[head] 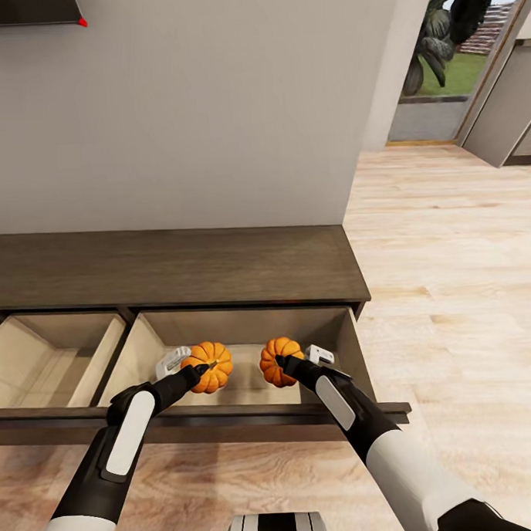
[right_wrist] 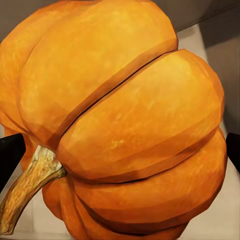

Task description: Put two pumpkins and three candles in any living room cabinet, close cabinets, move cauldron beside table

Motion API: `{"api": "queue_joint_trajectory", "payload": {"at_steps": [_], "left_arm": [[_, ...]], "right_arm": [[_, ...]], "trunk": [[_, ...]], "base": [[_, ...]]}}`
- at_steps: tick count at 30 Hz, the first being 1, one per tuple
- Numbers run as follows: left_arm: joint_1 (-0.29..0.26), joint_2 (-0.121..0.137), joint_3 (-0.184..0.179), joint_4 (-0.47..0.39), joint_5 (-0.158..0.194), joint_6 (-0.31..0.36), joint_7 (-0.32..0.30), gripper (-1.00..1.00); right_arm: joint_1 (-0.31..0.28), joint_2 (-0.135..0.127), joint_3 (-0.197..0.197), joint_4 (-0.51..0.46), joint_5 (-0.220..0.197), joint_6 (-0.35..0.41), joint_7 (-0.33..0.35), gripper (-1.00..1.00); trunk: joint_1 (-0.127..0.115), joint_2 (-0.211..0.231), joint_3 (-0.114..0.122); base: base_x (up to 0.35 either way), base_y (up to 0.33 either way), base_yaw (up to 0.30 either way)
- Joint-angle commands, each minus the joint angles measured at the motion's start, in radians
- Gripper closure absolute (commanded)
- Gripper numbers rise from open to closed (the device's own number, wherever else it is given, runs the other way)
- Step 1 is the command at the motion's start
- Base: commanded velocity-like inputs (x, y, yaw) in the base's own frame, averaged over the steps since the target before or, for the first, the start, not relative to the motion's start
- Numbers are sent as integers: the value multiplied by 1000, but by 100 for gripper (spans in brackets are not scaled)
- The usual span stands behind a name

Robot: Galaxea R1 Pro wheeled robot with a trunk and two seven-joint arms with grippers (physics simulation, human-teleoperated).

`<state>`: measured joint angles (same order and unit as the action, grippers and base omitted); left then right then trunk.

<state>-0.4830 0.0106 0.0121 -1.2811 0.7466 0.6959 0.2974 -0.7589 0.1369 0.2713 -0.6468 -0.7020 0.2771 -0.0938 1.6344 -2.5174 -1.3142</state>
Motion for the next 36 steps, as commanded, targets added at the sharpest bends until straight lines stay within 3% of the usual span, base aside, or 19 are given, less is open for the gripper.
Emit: {"api": "queue_joint_trajectory", "payload": {"at_steps": [1, 5, 6, 19, 20, 31, 36], "left_arm": [[0, 0, 0, -1, 11, 3, 8, 100], [0, 0, 0, -1, 11, 3, 8, 100], [0, 0, 0, -1, 11, 3, 8, 100], [0, 0, 0, -1, 11, 4, 8, 100], [0, 0, 0, -1, 11, 4, 8, -100], [0, 0, 2, -1, 12, 4, 8, -100], [0, 1, 4, -1, 14, 4, 7, -100]], "right_arm": [[0, -1, 4, -2, -11, 2, -9, 100], [0, -1, 5, -2, -11, 2, -9, 100], [-1, -1, 5, -2, -11, 2, -9, -100], [-1, -2, 5, -4, -11, 4, -10, -100], [-1, -2, 5, -4, -11, 4, -10, -100], [0, -2, 5, -4, -11, 4, -10, -100], [-1, -2, 4, -4, -11, 4, -10, -100]], "trunk": [[0, 0, -1], [0, 0, -1], [0, 0, -1], [0, 0, -1], [0, 0, -1], [0, 0, -1], [-2, 1, 19]], "base": [[0, 0, 0], [0, 0, 0], [0, 0, 0], [0, 0, 0], [0, 0, 0], [0, 0, 0], [0, 0, 0]]}}
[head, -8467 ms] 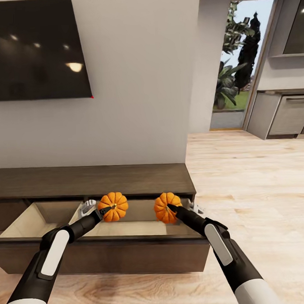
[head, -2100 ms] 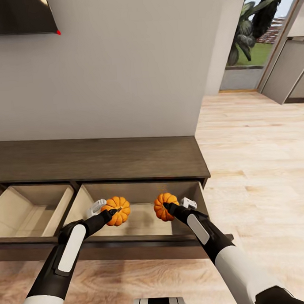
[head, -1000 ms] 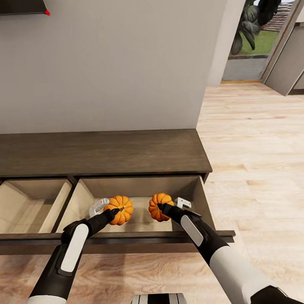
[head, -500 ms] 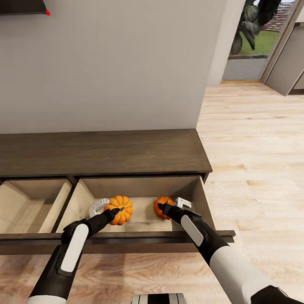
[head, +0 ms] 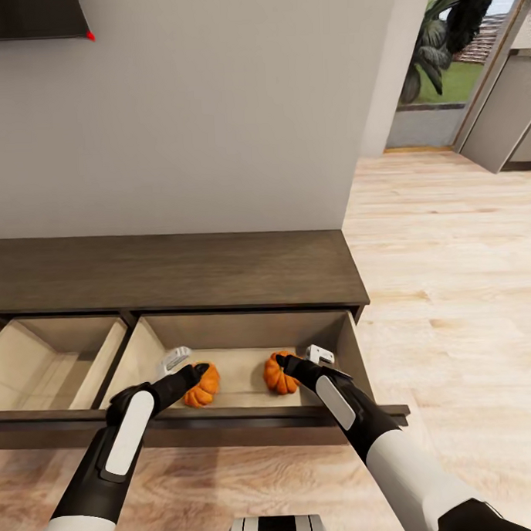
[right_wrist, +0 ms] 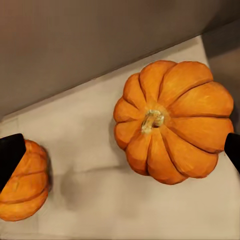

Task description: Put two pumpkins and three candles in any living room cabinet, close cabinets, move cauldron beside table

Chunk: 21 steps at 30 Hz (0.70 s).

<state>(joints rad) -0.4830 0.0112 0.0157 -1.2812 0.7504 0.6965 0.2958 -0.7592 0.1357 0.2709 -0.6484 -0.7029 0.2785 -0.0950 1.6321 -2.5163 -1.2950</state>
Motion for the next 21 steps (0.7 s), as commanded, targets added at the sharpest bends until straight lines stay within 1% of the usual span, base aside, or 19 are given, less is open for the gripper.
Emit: {"api": "queue_joint_trajectory", "payload": {"at_steps": [1, 5, 12, 17, 21], "left_arm": [[0, 1, 1, -1, 14, 4, 8, -100], [-1, 8, 2, -3, 22, 6, 6, -100], [-5, 10, 3, -5, 23, 11, 4, -100], [-6, 9, 3, -23, 24, 17, 3, -100], [-6, 7, 3, -26, 24, 18, 3, -100]], "right_arm": [[0, -1, 4, -2, -10, 2, -9, -100], [0, -1, 4, -2, -10, 1, -9, -100], [0, -1, 4, -1, -13, 1, -9, -100], [0, -1, 4, -1, -13, 1, -9, -100], [0, -1, 4, -1, -13, 1, -9, -100]], "trunk": [[-1, 0, 3], [-2, 1, 19], [-6, 3, 46], [-8, 4, 65], [-10, 5, 81]], "base": [[0, 0, 0], [0, 0, 0], [0, 0, 0], [-4, 0, 0], [-152, 22, 0]]}}
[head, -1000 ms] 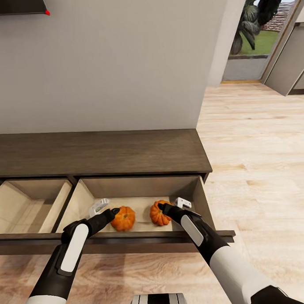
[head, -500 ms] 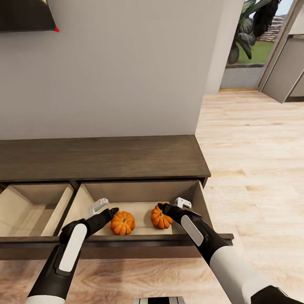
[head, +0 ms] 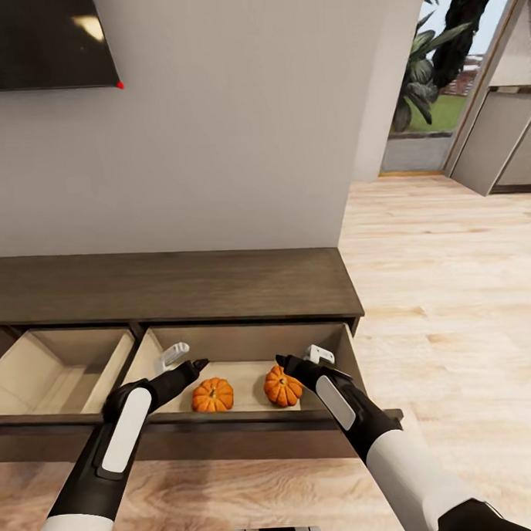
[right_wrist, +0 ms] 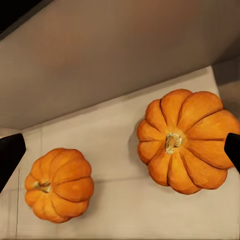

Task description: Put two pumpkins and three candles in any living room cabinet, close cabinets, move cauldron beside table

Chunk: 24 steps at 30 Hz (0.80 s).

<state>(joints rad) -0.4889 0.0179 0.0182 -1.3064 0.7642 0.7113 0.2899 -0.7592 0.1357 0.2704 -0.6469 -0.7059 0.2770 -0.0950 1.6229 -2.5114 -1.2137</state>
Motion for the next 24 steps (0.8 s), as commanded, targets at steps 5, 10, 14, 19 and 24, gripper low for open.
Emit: {"api": "queue_joint_trajectory", "payload": {"at_steps": [5, 10, 14, 19, 24], "left_arm": [[0, -1, 0, -2, 10, 4, 8, -100], [0, -1, 1, -2, 10, 4, 8, -100], [0, -1, 1, -2, 11, 4, 8, -100], [0, -1, 1, -2, 12, 4, 5, -100], [0, -1, 1, -3, 12, 4, 3, -100]], "right_arm": [[0, -1, 4, -2, -10, 2, -9, -100], [0, -1, 4, -2, -10, -1, -9, -100], [0, -2, 4, -2, -9, -2, -9, -100], [0, -2, 4, -2, -9, -2, -9, -100], [0, -2, 4, -2, -8, -2, -9, -100]], "trunk": [[-3, 1, 19], [-5, 2, 38], [-7, 3, 53], [-9, 4, 73], [-11, 5, 92]], "base": [[-85, 6, 0], [-147, 1, 0], [-18, 0, 0], [-2, 0, 0], [0, 0, 0]]}}
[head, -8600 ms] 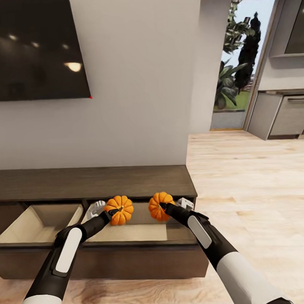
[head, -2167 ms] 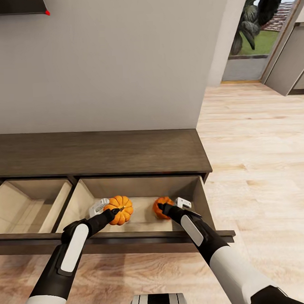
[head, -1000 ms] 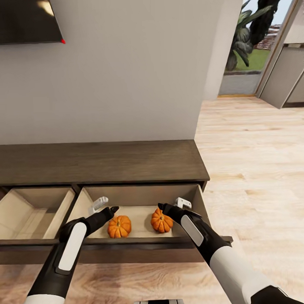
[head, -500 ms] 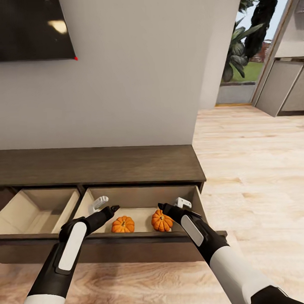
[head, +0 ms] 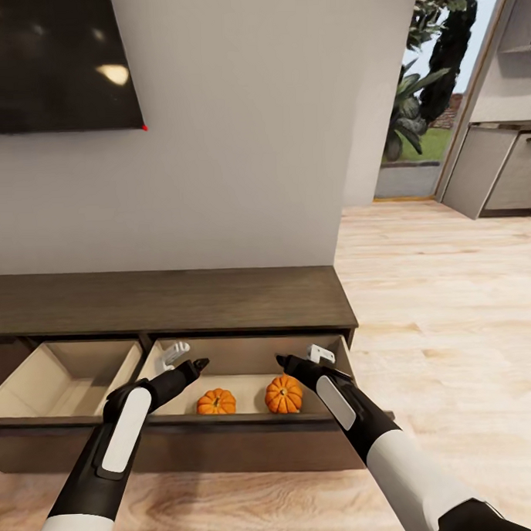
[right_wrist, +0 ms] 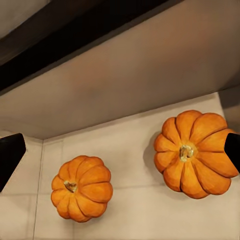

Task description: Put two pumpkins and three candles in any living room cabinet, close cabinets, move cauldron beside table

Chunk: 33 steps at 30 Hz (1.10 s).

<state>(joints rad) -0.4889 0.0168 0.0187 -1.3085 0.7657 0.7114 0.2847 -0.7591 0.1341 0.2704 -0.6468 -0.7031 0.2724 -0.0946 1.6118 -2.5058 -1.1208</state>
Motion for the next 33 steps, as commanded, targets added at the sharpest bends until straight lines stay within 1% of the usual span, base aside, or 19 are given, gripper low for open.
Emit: {"api": "queue_joint_trajectory", "payload": {"at_steps": [1, 7, 17, 23, 26, 33], "left_arm": [[0, 1, 0, -1, 10, 3, 8, -100], [0, 2, 0, -1, 10, 3, 8, -100], [0, 2, 0, -1, 10, 3, 8, -100], [0, 2, 1, -1, 10, 3, 8, -100], [0, 2, 1, -1, 10, 3, 8, -100], [0, 3, 0, -1, 10, 3, 8, -100]], "right_arm": [[0, -1, 4, -2, -10, 2, -9, -100], [0, -1, 4, -3, -10, 2, -9, -100], [0, -3, 3, -4, -16, 1, -8, -100], [0, -5, 3, -6, -18, -27, -8, -100], [0, -5, 3, -6, -23, -29, -8, -100], [0, -6, 3, -6, -23, -34, -7, -100]], "trunk": [[-1, 0, 3], [-3, 1, 26], [-8, 4, 65], [-10, 5, 88], [-12, 6, 100], [-39, 55, 122]], "base": [[-6, 0, 0], [-129, 0, 0], [-32, 0, 0], [-86, 0, 0], [-33, 0, 0], [-8, 0, 0]]}}
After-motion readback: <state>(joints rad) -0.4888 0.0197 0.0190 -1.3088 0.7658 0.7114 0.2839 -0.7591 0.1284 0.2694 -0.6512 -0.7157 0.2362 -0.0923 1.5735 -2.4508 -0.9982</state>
